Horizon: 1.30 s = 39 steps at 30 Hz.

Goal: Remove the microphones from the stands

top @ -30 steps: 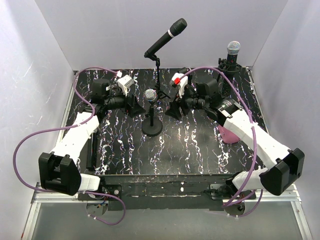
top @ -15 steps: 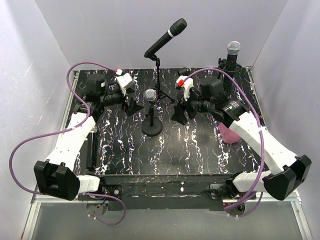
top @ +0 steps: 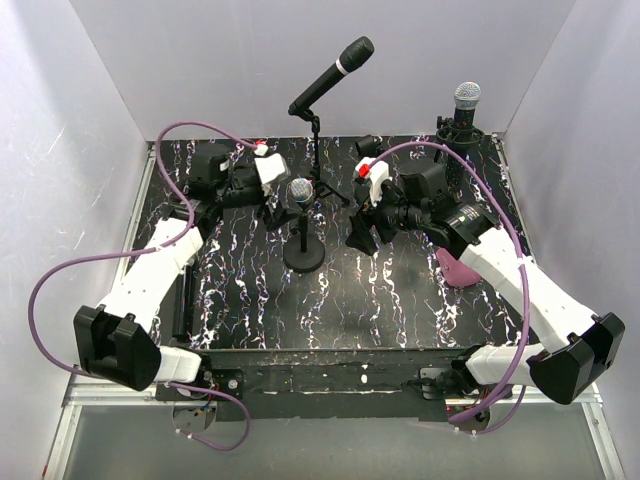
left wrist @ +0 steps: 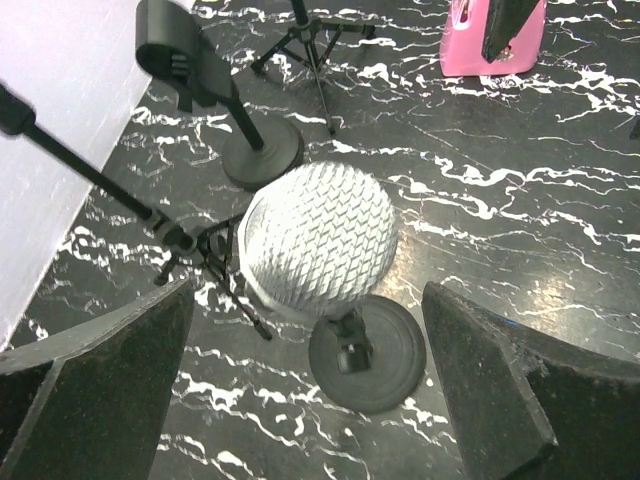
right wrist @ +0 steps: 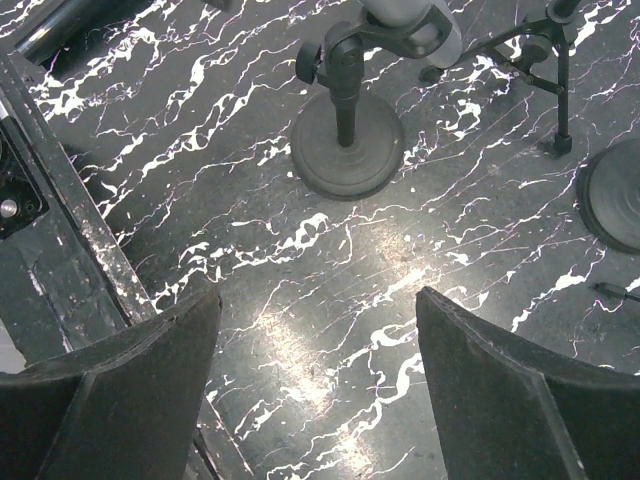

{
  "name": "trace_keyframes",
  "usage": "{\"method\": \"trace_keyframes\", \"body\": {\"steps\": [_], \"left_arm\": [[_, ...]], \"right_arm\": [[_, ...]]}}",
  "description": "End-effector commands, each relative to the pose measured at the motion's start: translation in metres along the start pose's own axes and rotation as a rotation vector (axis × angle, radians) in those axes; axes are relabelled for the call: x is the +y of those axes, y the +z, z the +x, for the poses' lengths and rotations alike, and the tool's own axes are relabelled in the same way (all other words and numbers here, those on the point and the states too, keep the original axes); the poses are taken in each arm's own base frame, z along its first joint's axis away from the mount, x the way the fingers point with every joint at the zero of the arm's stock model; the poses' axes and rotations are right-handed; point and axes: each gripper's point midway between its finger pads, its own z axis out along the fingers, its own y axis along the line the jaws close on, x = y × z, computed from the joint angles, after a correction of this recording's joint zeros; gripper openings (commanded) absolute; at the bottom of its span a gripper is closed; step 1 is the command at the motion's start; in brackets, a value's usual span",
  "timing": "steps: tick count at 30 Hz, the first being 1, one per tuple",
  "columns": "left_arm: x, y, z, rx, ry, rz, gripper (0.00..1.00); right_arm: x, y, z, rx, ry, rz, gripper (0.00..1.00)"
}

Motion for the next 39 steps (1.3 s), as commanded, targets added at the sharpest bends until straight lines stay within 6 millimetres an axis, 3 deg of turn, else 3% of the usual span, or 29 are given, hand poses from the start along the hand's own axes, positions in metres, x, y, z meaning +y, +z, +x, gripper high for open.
{"method": "trace_keyframes", "body": {"steps": [1, 7, 20, 27, 39], "left_arm": [[0.005, 0.016, -0.020, -0.043, 0.136, -0.029, 0.98], [0.005, 0.033, -0.019, -0.040, 0.182, -0.058, 0.96], [0.006, 0.045, -0.008, -0.020, 0.190, -0.047, 0.87], [0.002, 0.051, 0.014, 0.035, 0.143, -0.038, 0.70], [0.010, 0.046, 0.010, 0.032, 0.141, -0.118, 0.47]], "right_arm": [[0.000, -0.007, -0.008, -0.040, -0.004, 0.009, 0.85], [-0.003, -0.003, -0.005, -0.040, 0.002, 0.011, 0.85], [-0.013, -0.007, 0.001, -0.046, -0.001, 0.044, 0.84], [-0.013, -0.002, 0.004, -0.033, 0.028, 0.027, 0.83], [-0.022, 0.001, 0.000, -0.055, 0.037, 0.041, 0.83]]}}
